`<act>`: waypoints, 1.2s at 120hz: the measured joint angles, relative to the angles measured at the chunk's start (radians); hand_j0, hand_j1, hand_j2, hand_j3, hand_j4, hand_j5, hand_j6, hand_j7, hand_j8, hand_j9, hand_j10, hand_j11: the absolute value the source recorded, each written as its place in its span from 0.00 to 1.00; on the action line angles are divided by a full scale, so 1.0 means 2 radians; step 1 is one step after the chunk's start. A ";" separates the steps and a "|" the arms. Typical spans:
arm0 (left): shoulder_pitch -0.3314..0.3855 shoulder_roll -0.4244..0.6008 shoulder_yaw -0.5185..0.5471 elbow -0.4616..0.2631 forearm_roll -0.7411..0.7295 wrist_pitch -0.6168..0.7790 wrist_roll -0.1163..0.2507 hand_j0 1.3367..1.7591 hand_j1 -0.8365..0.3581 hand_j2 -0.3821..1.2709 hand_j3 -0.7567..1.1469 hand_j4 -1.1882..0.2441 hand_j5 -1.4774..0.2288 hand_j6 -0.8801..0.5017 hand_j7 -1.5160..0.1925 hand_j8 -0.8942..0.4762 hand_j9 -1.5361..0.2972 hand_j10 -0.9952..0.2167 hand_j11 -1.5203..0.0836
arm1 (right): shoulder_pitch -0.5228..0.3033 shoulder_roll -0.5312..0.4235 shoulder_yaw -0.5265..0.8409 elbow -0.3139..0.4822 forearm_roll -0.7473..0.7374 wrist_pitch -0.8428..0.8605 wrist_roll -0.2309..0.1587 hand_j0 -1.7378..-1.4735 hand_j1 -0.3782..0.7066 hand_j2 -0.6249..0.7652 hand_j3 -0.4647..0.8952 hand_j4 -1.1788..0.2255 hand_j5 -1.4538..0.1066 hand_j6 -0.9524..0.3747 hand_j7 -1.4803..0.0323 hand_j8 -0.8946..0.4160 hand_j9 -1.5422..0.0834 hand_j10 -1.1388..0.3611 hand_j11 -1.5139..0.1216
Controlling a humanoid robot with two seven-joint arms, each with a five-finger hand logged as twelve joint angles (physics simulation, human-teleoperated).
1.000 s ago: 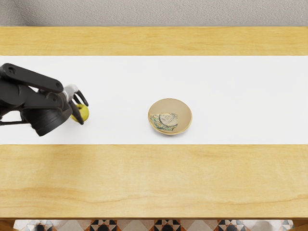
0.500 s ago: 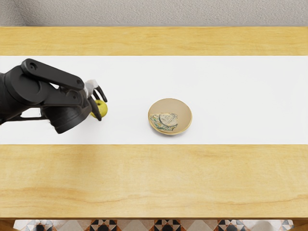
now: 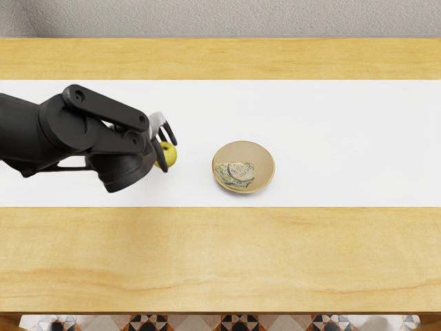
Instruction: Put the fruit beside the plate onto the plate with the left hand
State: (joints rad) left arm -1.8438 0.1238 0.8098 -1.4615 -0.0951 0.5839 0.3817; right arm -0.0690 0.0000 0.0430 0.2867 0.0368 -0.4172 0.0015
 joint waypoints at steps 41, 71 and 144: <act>-0.008 -0.022 -0.009 0.002 -0.006 0.003 0.000 0.75 0.49 0.41 0.40 0.38 0.36 0.29 0.38 0.28 0.37 0.29 0.41 | 0.000 0.000 0.000 0.000 0.000 0.000 0.000 0.30 0.07 0.44 0.34 0.81 0.90 0.69 0.95 0.65 0.92 0.73 0.90; -0.018 -0.037 -0.017 0.004 -0.018 0.004 0.000 0.76 0.49 0.42 0.40 0.38 0.36 0.30 0.37 0.28 0.37 0.29 0.41 | 0.000 0.000 0.000 0.000 0.000 0.000 0.000 0.30 0.07 0.44 0.34 0.81 0.90 0.69 0.95 0.65 0.92 0.73 0.90; -0.018 -0.059 -0.044 0.018 -0.020 0.005 -0.001 0.75 0.48 0.42 0.40 0.38 0.36 0.30 0.37 0.29 0.37 0.29 0.41 | 0.000 0.000 0.000 0.000 0.000 0.000 0.000 0.30 0.07 0.44 0.34 0.81 0.90 0.69 0.95 0.65 0.92 0.73 0.90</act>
State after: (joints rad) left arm -1.8791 0.0051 0.7226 -1.4248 -0.1350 0.5932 0.3794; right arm -0.0689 0.0000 0.0430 0.2866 0.0368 -0.4172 0.0015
